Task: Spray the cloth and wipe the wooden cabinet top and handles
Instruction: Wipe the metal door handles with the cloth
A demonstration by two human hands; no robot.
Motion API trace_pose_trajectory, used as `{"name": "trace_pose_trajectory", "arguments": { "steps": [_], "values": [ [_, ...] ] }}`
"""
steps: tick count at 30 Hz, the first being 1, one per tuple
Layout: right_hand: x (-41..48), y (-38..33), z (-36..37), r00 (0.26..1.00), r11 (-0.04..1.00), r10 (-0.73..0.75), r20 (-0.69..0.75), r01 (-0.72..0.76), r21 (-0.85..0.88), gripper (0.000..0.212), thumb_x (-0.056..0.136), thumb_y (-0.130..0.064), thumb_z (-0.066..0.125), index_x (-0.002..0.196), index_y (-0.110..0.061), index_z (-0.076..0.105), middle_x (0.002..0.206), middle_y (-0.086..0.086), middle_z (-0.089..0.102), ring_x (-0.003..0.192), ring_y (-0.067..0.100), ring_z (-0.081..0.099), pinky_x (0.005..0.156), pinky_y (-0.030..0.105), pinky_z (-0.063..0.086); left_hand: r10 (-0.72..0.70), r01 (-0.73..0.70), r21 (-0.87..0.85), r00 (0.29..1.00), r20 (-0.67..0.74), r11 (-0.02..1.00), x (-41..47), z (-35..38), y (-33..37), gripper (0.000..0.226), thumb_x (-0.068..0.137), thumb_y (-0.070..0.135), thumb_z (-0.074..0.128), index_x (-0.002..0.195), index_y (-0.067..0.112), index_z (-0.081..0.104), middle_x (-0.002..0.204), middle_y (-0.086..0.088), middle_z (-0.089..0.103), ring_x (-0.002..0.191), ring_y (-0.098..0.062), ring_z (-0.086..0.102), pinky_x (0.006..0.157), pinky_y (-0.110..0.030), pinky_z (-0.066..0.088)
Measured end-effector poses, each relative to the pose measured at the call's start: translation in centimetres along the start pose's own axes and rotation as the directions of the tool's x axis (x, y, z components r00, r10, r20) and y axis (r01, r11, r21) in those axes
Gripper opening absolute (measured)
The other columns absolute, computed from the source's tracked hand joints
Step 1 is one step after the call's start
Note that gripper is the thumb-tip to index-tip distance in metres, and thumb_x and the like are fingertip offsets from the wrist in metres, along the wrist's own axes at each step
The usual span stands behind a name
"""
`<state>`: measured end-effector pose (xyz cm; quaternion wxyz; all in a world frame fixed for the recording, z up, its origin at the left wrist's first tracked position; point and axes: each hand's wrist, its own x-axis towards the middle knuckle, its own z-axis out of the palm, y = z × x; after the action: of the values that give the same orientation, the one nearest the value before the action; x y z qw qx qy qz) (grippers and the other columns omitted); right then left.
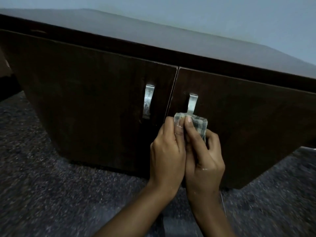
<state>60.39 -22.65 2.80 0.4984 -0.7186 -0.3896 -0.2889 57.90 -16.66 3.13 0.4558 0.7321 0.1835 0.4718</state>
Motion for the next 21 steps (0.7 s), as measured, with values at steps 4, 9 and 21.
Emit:
{"name": "trace_pose_trajectory", "arguments": {
  "steps": [4, 9, 21],
  "values": [
    [0.1, 0.0, 0.3, 1.0, 1.0, 0.015, -0.02, -0.016, -0.004, 0.036, 0.087, -0.015, 0.048, 0.122, -0.009, 0.054, 0.104, 0.003, 0.052, 0.095, -0.006, 0.048, 0.083, -0.002, 0.039, -0.001, 0.001, 0.019, 1.0, 0.015, 1.0, -0.1, 0.1, -0.5, 0.035, 0.095, 0.044, 0.027, 0.093, 0.02, 0.053, 0.076, 0.008, 0.059, 0.067, -0.004, 0.06, 0.052, -0.016, 0.048],
    [0.1, -0.2, 0.5, 0.996, 0.995, 0.091, -0.008, -0.091, 0.028, 0.032, 0.086, -0.014, 0.045, 0.108, -0.002, 0.065, 0.097, 0.004, 0.057, 0.091, -0.004, 0.051, 0.079, -0.001, 0.04, -0.006, 0.006, 0.03, 1.0, 0.02, 1.0, 0.0, -0.1, -0.6, 0.04, 0.093, 0.048, 0.025, 0.089, 0.02, 0.053, 0.073, 0.008, 0.058, 0.066, -0.005, 0.059, 0.051, -0.016, 0.046],
    [-0.3, 0.4, 0.5, 0.921, 0.94, 0.332, 0.206, -0.341, 0.01, 0.019, 0.091, -0.003, 0.054, 0.101, -0.014, 0.065, 0.098, 0.0, 0.063, 0.089, -0.005, 0.057, 0.073, -0.002, 0.041, -0.155, 0.141, 0.128, 0.982, 0.107, 0.982, -0.3, -0.3, -1.6, 0.043, 0.093, 0.048, 0.027, 0.091, 0.015, 0.054, 0.077, 0.0, 0.063, 0.067, -0.012, 0.061, 0.059, -0.037, 0.053]
  ]
}}
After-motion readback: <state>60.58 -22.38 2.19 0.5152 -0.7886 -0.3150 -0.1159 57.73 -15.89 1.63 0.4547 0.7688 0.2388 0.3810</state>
